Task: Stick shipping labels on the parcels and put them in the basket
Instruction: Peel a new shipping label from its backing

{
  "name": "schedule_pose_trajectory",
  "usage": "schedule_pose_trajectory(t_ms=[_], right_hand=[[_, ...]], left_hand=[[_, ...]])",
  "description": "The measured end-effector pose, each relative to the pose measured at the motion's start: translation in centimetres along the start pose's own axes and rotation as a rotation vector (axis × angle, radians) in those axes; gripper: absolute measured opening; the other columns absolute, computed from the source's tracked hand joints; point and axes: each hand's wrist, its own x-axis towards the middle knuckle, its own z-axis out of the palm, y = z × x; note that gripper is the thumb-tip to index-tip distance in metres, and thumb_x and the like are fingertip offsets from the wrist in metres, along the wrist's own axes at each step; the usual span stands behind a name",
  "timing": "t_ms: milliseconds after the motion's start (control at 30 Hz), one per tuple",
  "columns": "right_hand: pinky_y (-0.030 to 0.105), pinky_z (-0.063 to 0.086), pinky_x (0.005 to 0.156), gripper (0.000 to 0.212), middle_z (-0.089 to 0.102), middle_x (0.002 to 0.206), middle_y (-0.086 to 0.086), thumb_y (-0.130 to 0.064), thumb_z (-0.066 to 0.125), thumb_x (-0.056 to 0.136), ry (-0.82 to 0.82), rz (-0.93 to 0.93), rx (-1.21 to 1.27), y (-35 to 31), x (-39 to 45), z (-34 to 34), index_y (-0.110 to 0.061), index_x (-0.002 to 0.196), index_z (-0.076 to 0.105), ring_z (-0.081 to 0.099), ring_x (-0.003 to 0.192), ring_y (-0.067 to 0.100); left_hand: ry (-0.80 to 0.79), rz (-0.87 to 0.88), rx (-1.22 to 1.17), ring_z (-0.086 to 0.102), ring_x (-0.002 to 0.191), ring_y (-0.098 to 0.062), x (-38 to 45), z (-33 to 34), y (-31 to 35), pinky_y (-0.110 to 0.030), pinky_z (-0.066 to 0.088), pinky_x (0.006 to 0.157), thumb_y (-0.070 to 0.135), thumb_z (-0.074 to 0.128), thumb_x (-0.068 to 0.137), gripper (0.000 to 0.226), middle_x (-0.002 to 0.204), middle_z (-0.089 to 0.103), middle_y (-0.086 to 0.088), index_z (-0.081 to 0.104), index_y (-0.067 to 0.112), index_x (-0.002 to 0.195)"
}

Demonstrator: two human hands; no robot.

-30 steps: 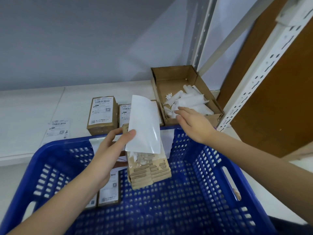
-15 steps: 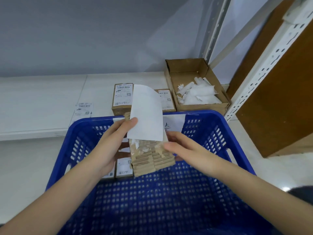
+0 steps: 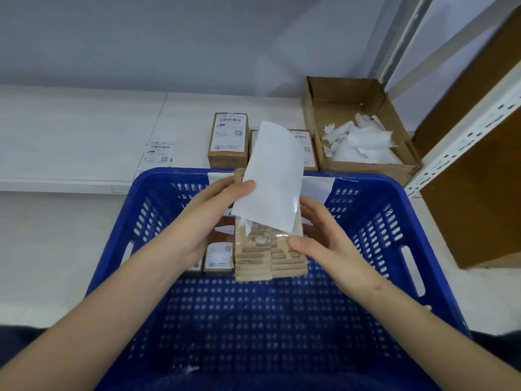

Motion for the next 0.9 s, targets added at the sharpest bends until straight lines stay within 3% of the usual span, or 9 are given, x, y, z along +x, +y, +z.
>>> schedule_pose_trajectory(t_ms=[167, 267, 400, 567, 900], right_hand=[[0.021, 0.051, 0.087, 0.072, 0.050, 0.135, -0.015, -0.044, 0.069, 0.065, -0.004, -0.028, 0.088, 0.38, 0.23, 0.41, -0.041, 0.132, 0.042, 0.054, 0.117, -0.001], [0.023, 0.052, 0.087, 0.074, 0.050, 0.135, -0.013, -0.045, 0.070, 0.065, 0.001, -0.015, 0.092, 0.56, 0.23, 0.47, -0.039, 0.133, 0.043, 0.055, 0.116, 0.002], [0.030, 0.052, 0.093, 0.073, 0.049, 0.135, -0.015, -0.049, 0.070, 0.064, 0.022, 0.003, 0.058, 0.64, 0.11, 0.45, -0.044, 0.131, 0.043, 0.056, 0.115, 0.003], [0.037, 0.053, 0.093, 0.073, 0.050, 0.135, -0.014, -0.052, 0.069, 0.062, 0.051, 0.025, 0.060, 0.64, 0.35, 0.43, -0.043, 0.130, 0.044, 0.060, 0.112, 0.008], [0.031, 0.056, 0.080, 0.050, 0.056, 0.128, -0.006, -0.044, 0.069, 0.080, 0.263, 0.062, 0.143, 0.62, 0.84, -0.16, -0.035, 0.126, 0.050, 0.064, 0.103, 0.007]], left_hand=[[-0.016, -0.029, -0.044, 0.067, 0.103, -0.014, 0.41, -0.01, -0.34, -0.037, 0.050, 0.094, 0.047, 0.066, 0.070, 0.056, 0.107, 0.072, 0.007, 0.063, 0.025, 0.121], [-0.025, -0.047, -0.068, 0.067, 0.104, -0.015, 0.39, 0.02, -0.55, -0.037, 0.049, 0.094, 0.044, 0.065, 0.077, 0.047, 0.108, 0.072, 0.006, 0.064, 0.025, 0.120], [-0.021, -0.055, -0.088, 0.070, 0.092, -0.010, 0.23, 0.25, -0.35, -0.032, 0.051, 0.084, 0.038, 0.059, 0.089, 0.029, 0.103, 0.074, 0.006, 0.066, 0.024, 0.114], [-0.022, -0.074, -0.103, 0.071, 0.088, -0.009, 0.14, 0.48, -0.38, -0.031, 0.051, 0.080, 0.040, 0.058, 0.090, 0.028, 0.100, 0.074, 0.006, 0.067, 0.024, 0.111], [0.032, -0.041, -0.133, 0.069, 0.099, -0.024, 0.36, -0.18, 0.23, -0.041, 0.056, 0.080, 0.039, 0.059, 0.090, 0.032, 0.106, 0.073, -0.003, 0.065, 0.021, 0.115]])
